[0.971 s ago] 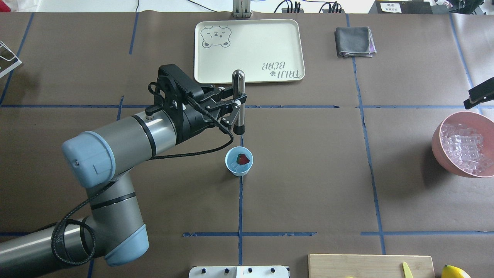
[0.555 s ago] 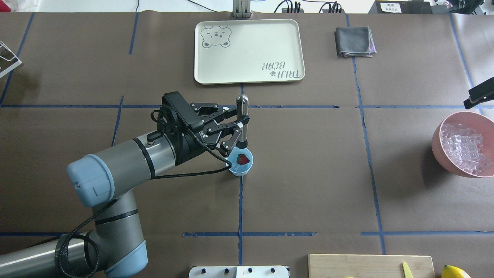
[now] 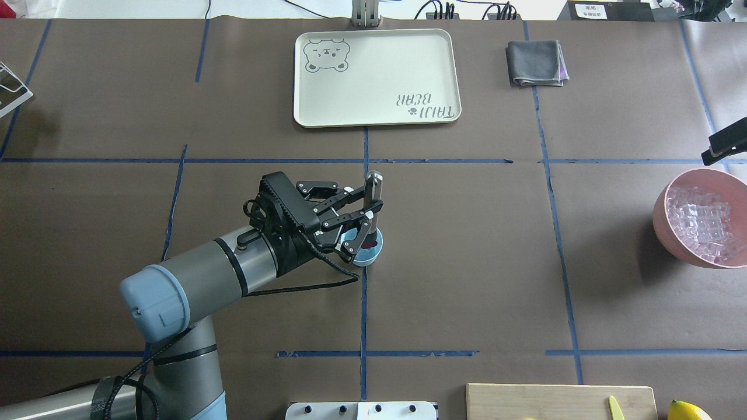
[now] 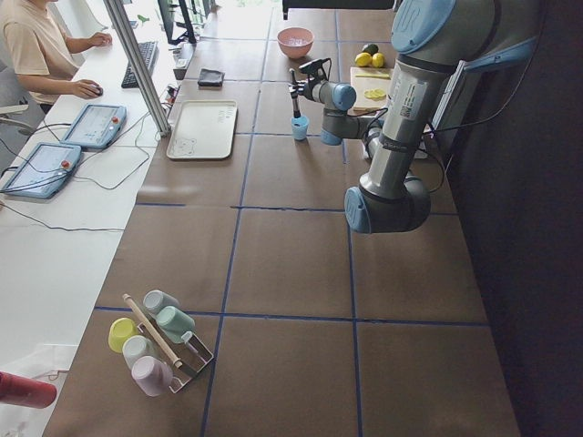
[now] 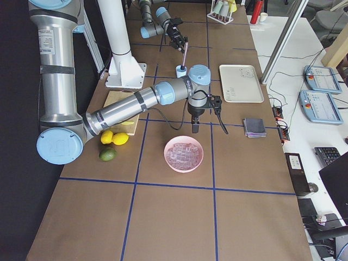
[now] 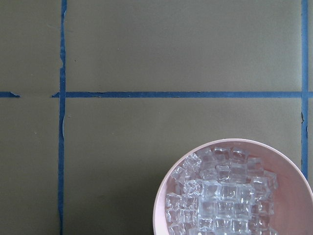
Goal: Mash ice and strawberries in cup
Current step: 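Lower the pestle into the cup and press down on the contents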
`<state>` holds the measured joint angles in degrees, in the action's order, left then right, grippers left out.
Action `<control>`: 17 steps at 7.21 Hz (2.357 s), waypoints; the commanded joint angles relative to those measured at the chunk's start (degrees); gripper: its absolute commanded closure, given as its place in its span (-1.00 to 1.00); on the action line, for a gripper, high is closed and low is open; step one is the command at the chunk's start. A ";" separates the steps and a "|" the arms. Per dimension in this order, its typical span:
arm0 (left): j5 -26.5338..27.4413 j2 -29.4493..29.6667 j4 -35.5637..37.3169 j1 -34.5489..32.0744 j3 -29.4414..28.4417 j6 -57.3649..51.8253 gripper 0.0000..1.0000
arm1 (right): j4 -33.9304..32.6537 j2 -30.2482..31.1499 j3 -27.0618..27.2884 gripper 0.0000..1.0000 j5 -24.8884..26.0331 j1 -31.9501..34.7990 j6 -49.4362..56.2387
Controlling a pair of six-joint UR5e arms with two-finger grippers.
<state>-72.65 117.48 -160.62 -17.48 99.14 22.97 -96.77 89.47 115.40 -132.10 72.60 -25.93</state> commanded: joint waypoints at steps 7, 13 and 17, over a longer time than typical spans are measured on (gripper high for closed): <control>0.14 -0.94 -0.39 0.51 -2.37 -0.65 1.00 | 0.00 0.09 0.00 -0.99 0.00 0.00 0.00; 0.14 -1.20 -0.30 0.69 -1.85 -0.56 1.00 | 0.00 0.09 0.09 -0.99 0.00 0.00 0.00; -0.30 0.20 6.35 0.25 4.73 0.32 1.00 | -0.17 0.62 0.96 -0.99 -0.09 0.00 -0.09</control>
<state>-72.88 117.57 -157.06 -16.91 102.12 22.99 -96.85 89.94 116.03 -132.12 72.62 -25.94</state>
